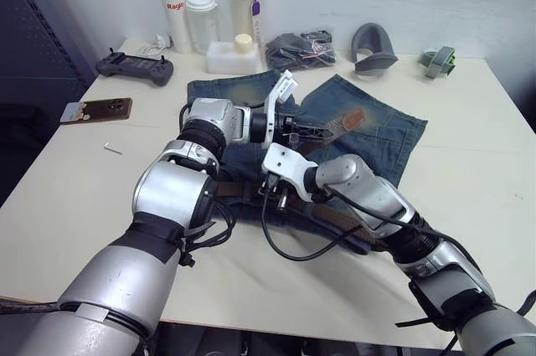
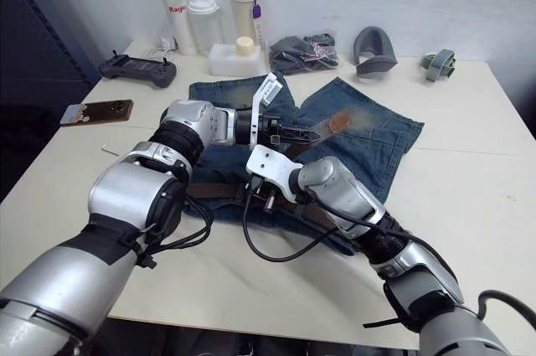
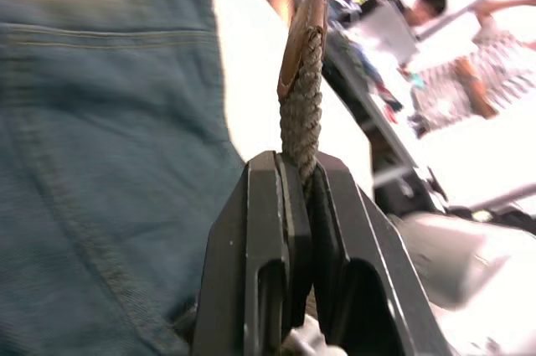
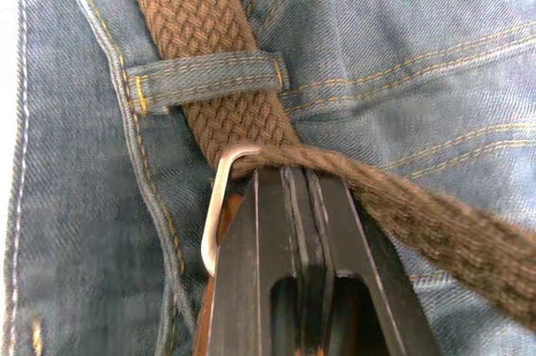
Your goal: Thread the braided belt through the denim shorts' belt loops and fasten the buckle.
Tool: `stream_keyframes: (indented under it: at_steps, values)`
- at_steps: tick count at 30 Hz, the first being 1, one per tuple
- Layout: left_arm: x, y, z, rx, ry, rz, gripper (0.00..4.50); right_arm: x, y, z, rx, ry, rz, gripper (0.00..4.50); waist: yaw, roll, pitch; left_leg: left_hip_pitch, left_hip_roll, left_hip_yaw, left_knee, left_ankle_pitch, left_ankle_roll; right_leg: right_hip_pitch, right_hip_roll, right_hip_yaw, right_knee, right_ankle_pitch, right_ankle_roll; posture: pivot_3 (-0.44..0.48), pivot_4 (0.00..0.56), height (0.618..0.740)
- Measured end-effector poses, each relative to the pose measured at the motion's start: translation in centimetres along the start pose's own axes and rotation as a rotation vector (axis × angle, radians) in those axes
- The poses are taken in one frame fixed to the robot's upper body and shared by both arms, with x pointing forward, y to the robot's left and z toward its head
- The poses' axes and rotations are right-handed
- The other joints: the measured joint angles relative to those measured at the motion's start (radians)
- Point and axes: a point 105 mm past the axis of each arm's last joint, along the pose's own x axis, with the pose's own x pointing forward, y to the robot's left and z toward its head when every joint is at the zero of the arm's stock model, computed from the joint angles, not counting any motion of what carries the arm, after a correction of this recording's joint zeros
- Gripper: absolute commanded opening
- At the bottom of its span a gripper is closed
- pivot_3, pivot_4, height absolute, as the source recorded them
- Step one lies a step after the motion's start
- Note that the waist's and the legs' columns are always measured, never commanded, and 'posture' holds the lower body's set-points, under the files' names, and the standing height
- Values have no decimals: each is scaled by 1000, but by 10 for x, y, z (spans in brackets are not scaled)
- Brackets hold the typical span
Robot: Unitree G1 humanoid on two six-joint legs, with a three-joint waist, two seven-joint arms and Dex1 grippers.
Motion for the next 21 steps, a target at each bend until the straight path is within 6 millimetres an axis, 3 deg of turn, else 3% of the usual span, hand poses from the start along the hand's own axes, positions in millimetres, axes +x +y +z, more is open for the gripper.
stream_keyframes:
  at_steps: [11, 16, 18, 21]
  values:
    - [10, -1, 4, 176, 82, 50, 0, -12, 0, -8, -8, -3, -26, 57, 17, 1, 1, -4, -2, 0, -6, 3, 1, 2, -1, -3, -17, 8, 6, 0, 150, 649]
    - [-2, 6, 7, 415, 132, 101, 0, -24, 8, -12, 46, -46, -14, 57, 20, 1, 0, -9, -4, -3, -17, 9, 14, 2, 0, -8, -31, 9, 8, 0, 150, 649]
    - [-16, 10, 8, 456, 125, 128, 0, -34, 7, -17, 136, -74, -8, 57, 18, 6, 1, -9, -5, -4, -21, 13, 23, 5, 0, -11, -39, 9, 8, 0, 150, 649]
    - [-41, 32, -11, 401, 91, 195, 0, -52, 1, -25, 260, -95, 2, 57, 19, 8, 11, -11, -6, -9, -29, 19, 32, 8, 0, -19, -48, 9, 8, 0, 150, 649]
